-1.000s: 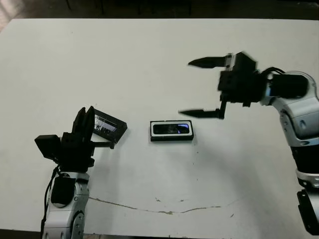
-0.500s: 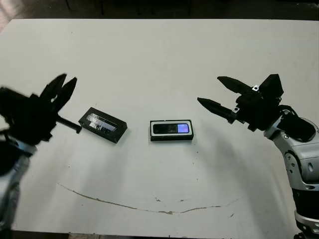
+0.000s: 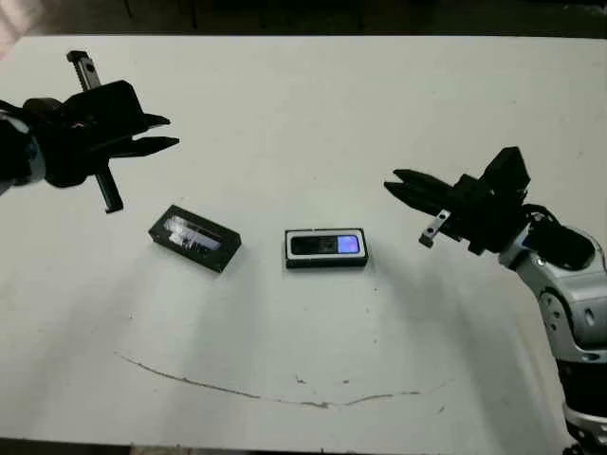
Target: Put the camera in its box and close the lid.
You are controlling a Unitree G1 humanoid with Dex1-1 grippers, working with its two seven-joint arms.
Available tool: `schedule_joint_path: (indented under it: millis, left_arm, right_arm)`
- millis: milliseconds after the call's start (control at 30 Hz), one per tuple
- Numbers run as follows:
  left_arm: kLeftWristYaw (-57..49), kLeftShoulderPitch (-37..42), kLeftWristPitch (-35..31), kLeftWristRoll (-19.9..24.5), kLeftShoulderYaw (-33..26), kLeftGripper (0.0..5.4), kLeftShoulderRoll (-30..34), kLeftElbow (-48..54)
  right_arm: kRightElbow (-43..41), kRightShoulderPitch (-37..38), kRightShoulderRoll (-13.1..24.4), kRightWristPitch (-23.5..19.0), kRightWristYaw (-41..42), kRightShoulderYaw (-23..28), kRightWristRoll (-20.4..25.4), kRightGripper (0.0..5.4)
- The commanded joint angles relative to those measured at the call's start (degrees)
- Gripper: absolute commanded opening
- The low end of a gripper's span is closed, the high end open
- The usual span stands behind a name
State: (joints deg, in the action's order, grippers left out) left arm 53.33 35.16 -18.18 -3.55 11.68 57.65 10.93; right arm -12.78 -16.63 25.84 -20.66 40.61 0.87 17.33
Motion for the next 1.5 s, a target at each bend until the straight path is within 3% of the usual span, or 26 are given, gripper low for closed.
schedule_joint_path:
  millis: [33, 300, 433, 700, 867, 1133, 1500]
  left_arm:
    - [0.47, 1.79, 5.45, -4.5, 3.46, 0.0, -2.16, -5.55]
    - [-3.73, 3.64, 19.36, -14.99, 8.49, 0.0, -7.81, -18.25]
    - [-4.85, 4.04, 22.81, -18.08, 9.93, 0.0, -10.41, -22.73]
    - [-1.33, 2.27, 25.56, -19.05, 11.09, 0.0, -11.99, -25.59]
    - [1.23, 0.03, 30.75, -18.65, 10.97, 0.0, -10.22, -26.83]
    - [10.07, -3.74, 23.12, -19.6, 10.82, 0.0, -6.64, -23.11]
    - [13.01, -9.05, 19.33, -17.89, 7.56, 0.0, -2.44, -17.13]
  right_arm:
    - [0.63, 1.06, 0.94, -0.13, 0.12, 0.03, 0.04, 0.01]
    - [0.62, 1.35, 1.19, -0.65, 0.22, 0.58, 1.03, 0.01]
    - [0.74, 1.64, 1.45, -1.04, 0.22, 0.98, 1.38, 0.01]
    - [0.71, 1.7, 1.94, -0.64, -0.11, 0.86, 1.2, 0.01]
    - [1.07, 1.33, 2.09, -0.98, -0.11, 0.77, 1.15, 0.01]
    - [1.39, 1.11, 2.06, -1.21, -0.32, 0.38, 0.89, 0.01]
    - [1.55, 1.52, 2.19, -0.47, -0.04, 0.09, 0.46, 0.01]
